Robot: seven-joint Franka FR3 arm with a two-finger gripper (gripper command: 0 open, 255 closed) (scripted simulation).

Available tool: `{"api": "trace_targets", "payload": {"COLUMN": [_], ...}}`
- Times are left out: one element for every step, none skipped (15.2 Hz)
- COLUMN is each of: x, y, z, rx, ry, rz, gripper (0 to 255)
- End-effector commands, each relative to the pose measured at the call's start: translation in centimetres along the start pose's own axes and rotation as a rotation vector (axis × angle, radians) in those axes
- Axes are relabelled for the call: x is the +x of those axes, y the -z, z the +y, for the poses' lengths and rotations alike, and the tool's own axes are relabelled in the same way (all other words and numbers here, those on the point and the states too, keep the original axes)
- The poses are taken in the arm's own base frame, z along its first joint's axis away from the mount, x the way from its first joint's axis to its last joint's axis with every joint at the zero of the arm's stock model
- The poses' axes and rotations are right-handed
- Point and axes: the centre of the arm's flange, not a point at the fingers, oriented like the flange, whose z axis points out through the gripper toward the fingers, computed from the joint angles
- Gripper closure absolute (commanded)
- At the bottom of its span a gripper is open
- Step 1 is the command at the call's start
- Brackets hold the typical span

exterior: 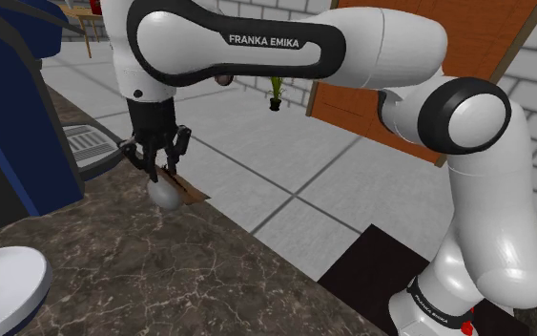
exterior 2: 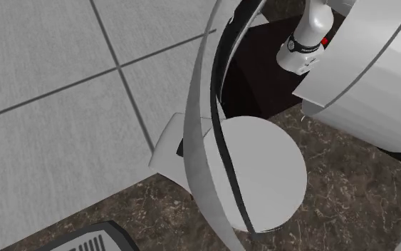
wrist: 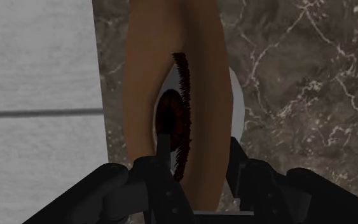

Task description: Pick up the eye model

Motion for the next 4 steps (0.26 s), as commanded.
{"api": "trace_targets", "payload": {"x": [0.06, 0.04, 0.04, 0.04], "y": [1.02, 1.54, 1.62, 1.62], "z": [-0.07, -0.07, -0.07, -0.07], "rx": [0.000, 0.000, 0.000, 0.000], "ry": [0.000, 0.000, 0.000, 0.000], "rz": [0.000, 0.000, 0.000, 0.000], "gripper": [255, 255, 255, 255]}}
